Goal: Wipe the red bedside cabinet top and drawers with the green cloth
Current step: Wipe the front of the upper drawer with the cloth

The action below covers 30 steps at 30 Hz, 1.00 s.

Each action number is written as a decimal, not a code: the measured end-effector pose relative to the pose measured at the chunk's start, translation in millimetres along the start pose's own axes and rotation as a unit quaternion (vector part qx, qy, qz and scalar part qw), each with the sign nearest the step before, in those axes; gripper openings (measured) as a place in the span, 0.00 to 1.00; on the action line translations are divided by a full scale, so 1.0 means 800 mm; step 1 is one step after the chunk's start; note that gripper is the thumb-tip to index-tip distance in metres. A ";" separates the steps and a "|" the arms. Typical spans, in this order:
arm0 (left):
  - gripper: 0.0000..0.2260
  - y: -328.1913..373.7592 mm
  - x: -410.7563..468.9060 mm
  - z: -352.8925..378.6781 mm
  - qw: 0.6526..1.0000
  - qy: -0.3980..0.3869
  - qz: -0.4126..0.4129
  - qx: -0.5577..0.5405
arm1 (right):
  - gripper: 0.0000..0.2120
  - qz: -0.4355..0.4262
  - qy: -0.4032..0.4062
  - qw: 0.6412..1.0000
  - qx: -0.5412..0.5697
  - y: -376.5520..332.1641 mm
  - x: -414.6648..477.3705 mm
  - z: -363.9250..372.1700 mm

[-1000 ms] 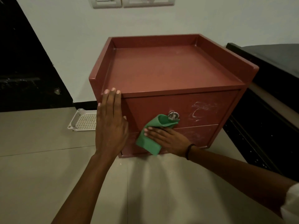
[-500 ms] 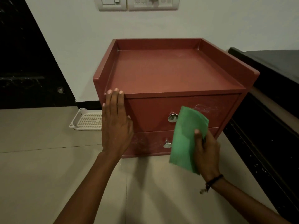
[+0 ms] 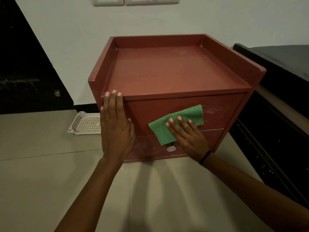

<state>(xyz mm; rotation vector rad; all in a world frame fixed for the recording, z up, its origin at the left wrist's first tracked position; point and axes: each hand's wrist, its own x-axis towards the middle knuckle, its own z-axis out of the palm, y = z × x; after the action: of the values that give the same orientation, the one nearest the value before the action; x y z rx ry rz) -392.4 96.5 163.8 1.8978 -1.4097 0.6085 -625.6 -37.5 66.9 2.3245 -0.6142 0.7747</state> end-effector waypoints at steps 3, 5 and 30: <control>0.36 -0.003 0.000 -0.003 1.000 -0.004 0.002 0.006 | 0.25 -0.001 -0.017 1.000 -0.009 -0.001 -0.030 0.012; 0.36 -0.001 -0.001 -0.003 1.000 -0.005 -0.001 0.003 | 0.29 0.012 -0.027 1.000 -0.009 0.001 -0.040 0.014; 0.33 0.006 0.000 0.004 1.000 0.020 -0.005 0.001 | 0.24 -0.008 0.111 0.992 0.065 0.004 0.038 -0.029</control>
<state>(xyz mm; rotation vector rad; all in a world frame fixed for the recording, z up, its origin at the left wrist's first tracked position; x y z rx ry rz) -397.2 93.2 163.0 1.8826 -1.3750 0.6392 -613.9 -31.5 103.0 2.3130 -0.4578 1.0764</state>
